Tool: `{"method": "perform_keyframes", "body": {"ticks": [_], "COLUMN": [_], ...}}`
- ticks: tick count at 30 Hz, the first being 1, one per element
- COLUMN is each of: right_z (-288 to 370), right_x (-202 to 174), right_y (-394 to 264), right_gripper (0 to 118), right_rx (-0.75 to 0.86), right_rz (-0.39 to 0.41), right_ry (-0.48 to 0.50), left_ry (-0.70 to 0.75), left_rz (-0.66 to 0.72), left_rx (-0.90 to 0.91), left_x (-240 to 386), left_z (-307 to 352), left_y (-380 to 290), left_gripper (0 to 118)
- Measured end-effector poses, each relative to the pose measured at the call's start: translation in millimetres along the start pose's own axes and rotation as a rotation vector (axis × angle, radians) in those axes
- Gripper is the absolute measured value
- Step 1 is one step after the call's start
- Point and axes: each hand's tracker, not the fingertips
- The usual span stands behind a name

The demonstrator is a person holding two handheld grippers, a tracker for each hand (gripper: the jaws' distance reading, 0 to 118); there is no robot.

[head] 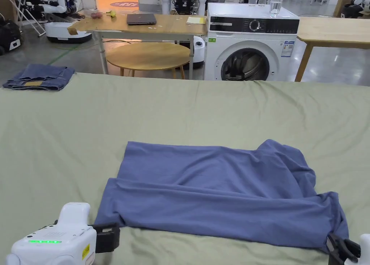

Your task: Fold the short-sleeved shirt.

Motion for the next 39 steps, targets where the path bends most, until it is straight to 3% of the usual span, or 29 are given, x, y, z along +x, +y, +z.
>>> {"method": "perform_keyframes", "body": {"ticks": [7, 8, 9, 11, 12, 13, 14, 16, 17, 19, 20, 21, 22, 23, 25, 29, 35, 39], "right_z": [-28, -33, -40, -55, -61, -69, -76, -93, -99, -118, -124, -127, -126, -122, -107, -68, 14, 34], "right_x": [31, 34, 37, 47, 50, 52, 55, 58, 59, 63, 63, 64, 64, 63, 54, 61, 62, 62], "right_y": [-8, -8, -7, -9, -7, -4, -2, -2, -2, -7, -8, -9, -8, -7, 1, 20, 38, 9], "right_gripper": [0, 0, 0, 0, 0, 11, 41, 111, 117, 115, 105, 75, 26, 12, 11, 11, 11, 11], "right_rx": [-0.066, -0.079, -0.093, -0.102, -0.105, -0.115, -0.124, -0.158, -0.162, -0.227, -0.249, -0.251, -0.254, -0.233, -0.197, -0.142, -0.114, -0.217], "right_rz": [-0.01, -0.008, -0.006, -0.002, -0.006, -0.019, -0.031, -0.045, -0.044, -0.056, -0.061, -0.077, -0.088, -0.118, -0.075, -0.131, -0.032, 0.009], "right_ry": [-0.07, -0.081, -0.088, -0.094, -0.088, -0.091, -0.089, -0.074, -0.061, -0.046, -0.038, -0.008, 0.023, 0.096, 0.061, 0.098, 0.104, 0.089], "left_ry": [0.021, 0.0, -0.004, 0.005, 0.01, 0.031, 0.019, 0.022, 0.019, 0.005, -0.004, -0.006, -0.015, -0.024, -0.015, -0.041, -0.055, -0.092], "left_rz": [-0.037, -0.053, -0.078, -0.116, -0.125, -0.149, -0.166, -0.175, -0.175, -0.156, -0.144, -0.136, -0.133, -0.134, -0.153, -0.144, -0.155, -0.132], "left_rx": [-0.078, -0.113, -0.126, -0.084, -0.067, -0.029, -0.024, -0.031, -0.031, -0.03, -0.03, -0.037, -0.041, -0.043, -0.036, 0.018, 0.062, -0.015], "left_x": [6, 8, 20, 28, 31, 37, 42, 47, 46, 45, 44, 39, 38, 39, 36, 31, 17, 9], "left_z": [-47, -53, -42, -27, -22, -13, -9, -6, -6, -6, -6, -10, -8, -4, 6, 45, 113, 127], "left_y": [17, 17, 18, 26, 28, 31, 33, 39, 41, 42, 42, 43, 43, 43, 44, 51, 48, 5], "left_gripper": [108, 102, 85, 68, 49, 15, 6, 4, 3, 3, 2, 2, 2, 1, 1, 1, 1, 1]}}
